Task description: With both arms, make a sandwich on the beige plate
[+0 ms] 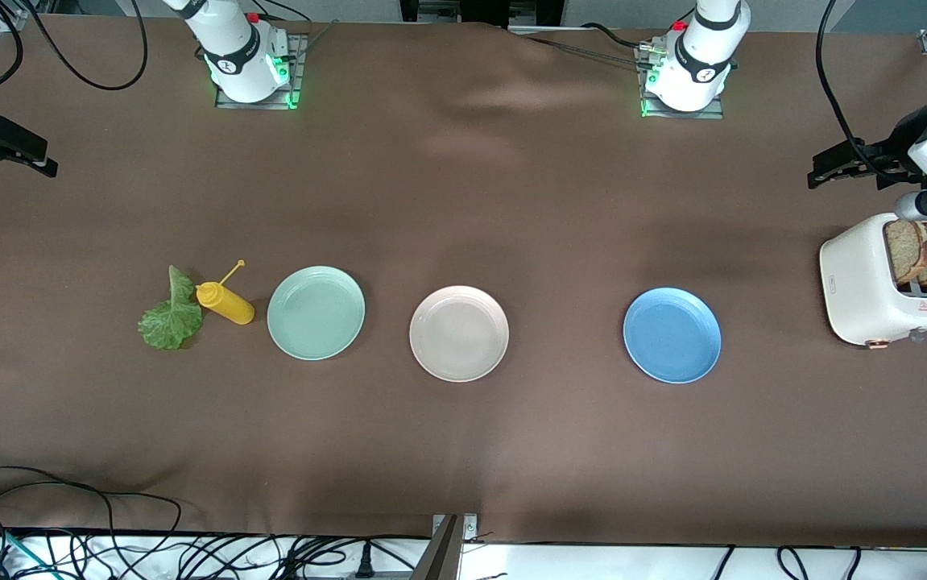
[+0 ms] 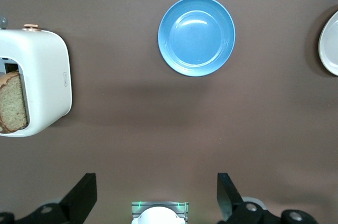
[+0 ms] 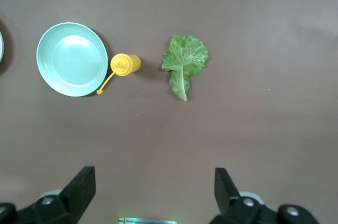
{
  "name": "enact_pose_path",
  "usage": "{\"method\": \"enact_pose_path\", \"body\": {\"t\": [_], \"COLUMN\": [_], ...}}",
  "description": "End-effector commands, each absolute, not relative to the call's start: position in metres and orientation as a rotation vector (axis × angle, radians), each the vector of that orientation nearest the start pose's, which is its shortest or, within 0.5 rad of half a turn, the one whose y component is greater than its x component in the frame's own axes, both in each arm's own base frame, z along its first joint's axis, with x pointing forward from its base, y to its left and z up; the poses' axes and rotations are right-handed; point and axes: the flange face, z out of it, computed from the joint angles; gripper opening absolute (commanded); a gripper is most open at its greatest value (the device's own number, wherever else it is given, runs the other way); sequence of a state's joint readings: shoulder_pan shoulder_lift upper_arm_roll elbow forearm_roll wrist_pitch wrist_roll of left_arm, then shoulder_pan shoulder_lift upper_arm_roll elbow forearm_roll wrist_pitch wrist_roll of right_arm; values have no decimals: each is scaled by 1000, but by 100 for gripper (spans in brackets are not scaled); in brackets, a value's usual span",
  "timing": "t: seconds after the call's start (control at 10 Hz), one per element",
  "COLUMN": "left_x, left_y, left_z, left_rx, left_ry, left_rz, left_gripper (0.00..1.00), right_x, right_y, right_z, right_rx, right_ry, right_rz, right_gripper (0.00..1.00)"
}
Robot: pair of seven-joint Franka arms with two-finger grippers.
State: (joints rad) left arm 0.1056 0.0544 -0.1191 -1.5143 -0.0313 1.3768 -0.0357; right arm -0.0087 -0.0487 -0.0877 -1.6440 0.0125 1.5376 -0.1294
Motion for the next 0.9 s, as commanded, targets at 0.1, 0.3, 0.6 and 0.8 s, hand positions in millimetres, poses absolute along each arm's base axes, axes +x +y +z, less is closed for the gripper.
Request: {"method": "enact_pose_path", "body": {"t": [0.1,0.3,0.6,0.8], "left_x": [543,543,542,542], "left_y": [-6,-6,-7,-7], "left_z": [608,606,608,604], "left_rx": [-3133,-3132,-3132,-3132], "left_ry": [-47,-47,-45,-47], "left_rz": [272,282,275,287], "left_gripper": [100,100,100,100], "right_x": [530,530,530,530], "right_y": [-50,-50,-50,-50], "right_z": [617,617,617,617], "right_rx": [-3124,-3124,-3124,-3124], "right_ry": [-51,-51,-46,-46], "right_rz": [96,99,97,96], "right_gripper": [100,100,100,100]}}
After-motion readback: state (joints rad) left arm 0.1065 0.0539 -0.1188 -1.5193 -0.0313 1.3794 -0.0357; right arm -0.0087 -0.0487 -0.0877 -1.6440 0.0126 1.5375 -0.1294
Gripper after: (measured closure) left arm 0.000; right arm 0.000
